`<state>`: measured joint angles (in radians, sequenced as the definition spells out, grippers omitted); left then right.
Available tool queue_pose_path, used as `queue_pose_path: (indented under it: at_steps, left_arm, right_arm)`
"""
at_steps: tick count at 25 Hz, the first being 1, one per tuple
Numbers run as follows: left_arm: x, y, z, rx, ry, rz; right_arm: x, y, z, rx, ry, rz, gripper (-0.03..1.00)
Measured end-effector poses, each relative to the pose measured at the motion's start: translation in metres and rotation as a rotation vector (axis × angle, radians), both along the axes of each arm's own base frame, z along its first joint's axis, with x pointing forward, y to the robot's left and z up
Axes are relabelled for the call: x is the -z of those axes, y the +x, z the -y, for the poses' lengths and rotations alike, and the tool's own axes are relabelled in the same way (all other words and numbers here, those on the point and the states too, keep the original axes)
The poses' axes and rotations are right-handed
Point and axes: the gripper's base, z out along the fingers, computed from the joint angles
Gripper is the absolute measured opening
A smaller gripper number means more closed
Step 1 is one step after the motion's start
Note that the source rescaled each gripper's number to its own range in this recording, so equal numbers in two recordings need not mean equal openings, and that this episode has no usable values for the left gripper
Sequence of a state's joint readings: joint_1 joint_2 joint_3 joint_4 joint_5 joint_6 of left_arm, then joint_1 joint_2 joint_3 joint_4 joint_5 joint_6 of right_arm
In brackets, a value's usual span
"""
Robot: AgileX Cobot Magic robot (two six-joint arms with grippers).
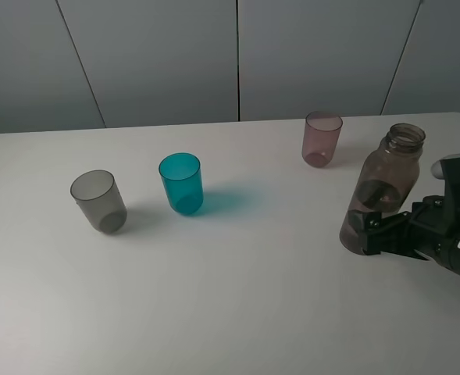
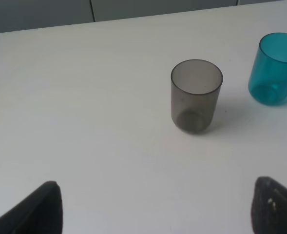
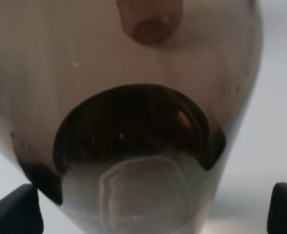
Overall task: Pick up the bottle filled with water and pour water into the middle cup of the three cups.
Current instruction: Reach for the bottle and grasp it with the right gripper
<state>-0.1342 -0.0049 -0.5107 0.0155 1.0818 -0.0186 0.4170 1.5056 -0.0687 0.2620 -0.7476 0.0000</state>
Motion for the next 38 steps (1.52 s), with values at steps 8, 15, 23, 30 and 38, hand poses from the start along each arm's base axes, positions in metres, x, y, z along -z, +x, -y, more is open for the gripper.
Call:
queue_pose_path:
  at_steps: [8,15,23,30,38]
  left_arm:
    - [0.000,0.000,0.000,0.000,0.000,0.000]
    - [0.000,0.000,0.000,0.000,0.000,0.000]
    - [0.000,0.000,0.000,0.000,0.000,0.000]
    - [0.000,0.000,0.000,0.000,0.000,0.000]
    - [0.000,0.000,0.000,0.000,0.000,0.000]
  right_arm:
    - [-0.001,0.000,-0.002,-0.024,0.003,0.014,1.00]
    - [-0.002,0.002,-0.003,-0.033,0.007,0.022,1.00]
    - [0.010,0.004,-0.004,-0.037,-0.016,-0.024,1.00]
    - [0.015,0.009,-0.007,-0.040,-0.007,-0.015,1.00]
    - [0.020,0.013,-0.008,-0.020,0.012,0.006,1.00]
